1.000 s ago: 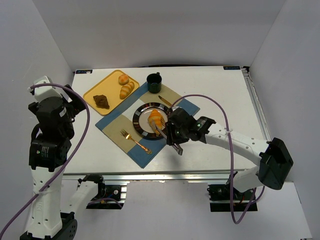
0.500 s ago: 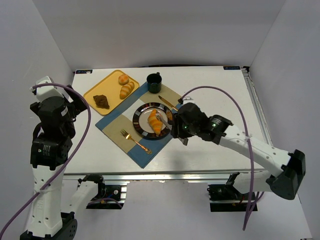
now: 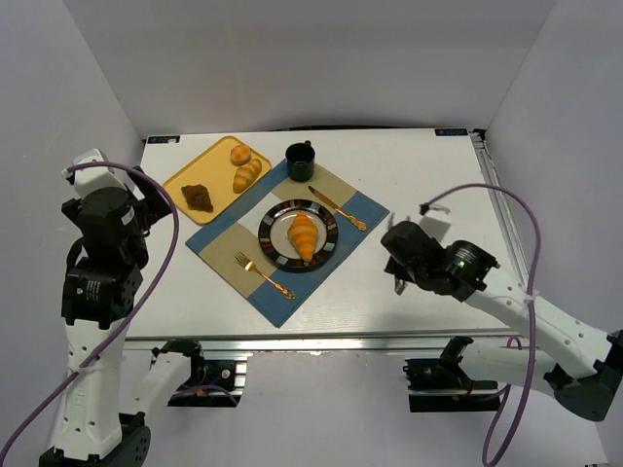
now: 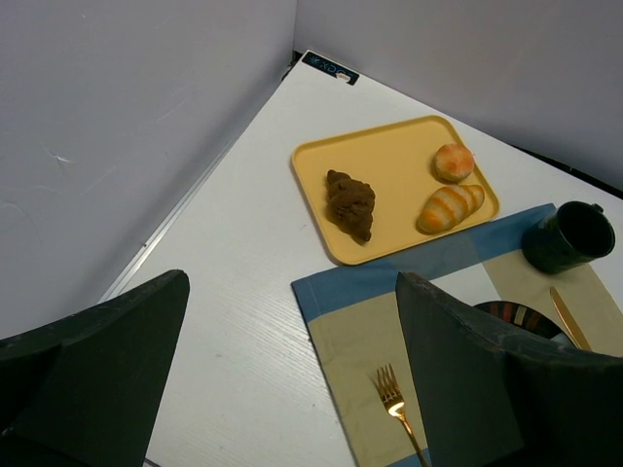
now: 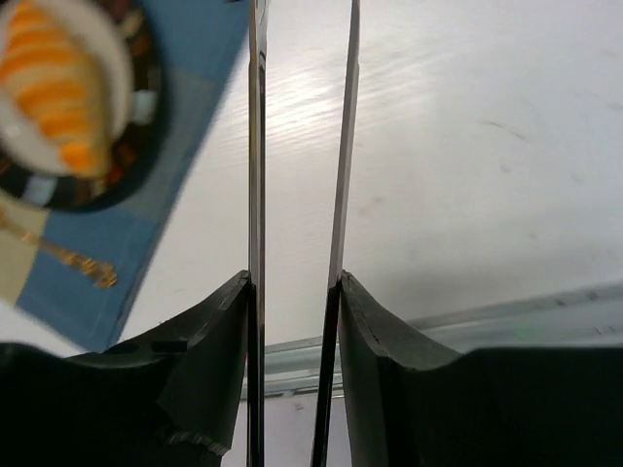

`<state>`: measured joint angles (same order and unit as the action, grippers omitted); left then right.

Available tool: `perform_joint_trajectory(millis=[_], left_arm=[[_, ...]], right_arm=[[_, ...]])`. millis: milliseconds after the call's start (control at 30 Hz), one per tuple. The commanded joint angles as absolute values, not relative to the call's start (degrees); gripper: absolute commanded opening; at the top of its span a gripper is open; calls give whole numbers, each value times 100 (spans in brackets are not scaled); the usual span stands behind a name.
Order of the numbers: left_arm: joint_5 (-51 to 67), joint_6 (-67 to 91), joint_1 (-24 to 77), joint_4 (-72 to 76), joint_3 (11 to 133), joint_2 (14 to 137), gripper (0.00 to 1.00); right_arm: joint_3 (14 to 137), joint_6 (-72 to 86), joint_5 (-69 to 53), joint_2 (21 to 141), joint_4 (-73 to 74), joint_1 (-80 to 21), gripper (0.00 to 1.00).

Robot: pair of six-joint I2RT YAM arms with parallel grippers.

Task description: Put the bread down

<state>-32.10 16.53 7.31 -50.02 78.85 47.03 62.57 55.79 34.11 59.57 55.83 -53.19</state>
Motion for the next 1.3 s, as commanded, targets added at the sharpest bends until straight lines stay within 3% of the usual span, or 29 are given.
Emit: perform_joint_trajectory(millis=[0, 200, 400, 500, 600, 700, 1067, 1267], left_arm=[[-3120, 1617, 747, -4869, 7866, 4667, 98], [-2936, 1608, 747, -4825, 7840, 4763, 98], [-2839, 1547, 747, -4808, 7822, 4746, 98], [-2891, 1503, 747, -4843, 7840, 4737, 98], [-2918, 1442, 747, -4816, 7814, 4711, 98], [-2962, 1363, 747, -4799, 7822, 4711, 98], [-3050, 1406, 747, -4632, 7840, 4825, 98], [-2734, 1634, 747, -4466, 7656, 4966, 98]], right_arm=[[5881, 7117, 4307, 5678, 6715, -5133, 44], [4353, 6514, 3482, 5712, 5241, -4265, 44], [3832, 5863, 2621, 6722, 3684, -3631, 45], [3937, 5582, 2418, 7267, 3332, -3612, 54], [4122, 5502, 2329, 7558, 3322, -3612, 77], [4402, 5546, 2312, 7515, 3629, -3612, 89], [5967, 5256, 2329, 5714, 6292, -3621, 89], [6310, 4346, 1830, 5299, 5417, -3621, 89]])
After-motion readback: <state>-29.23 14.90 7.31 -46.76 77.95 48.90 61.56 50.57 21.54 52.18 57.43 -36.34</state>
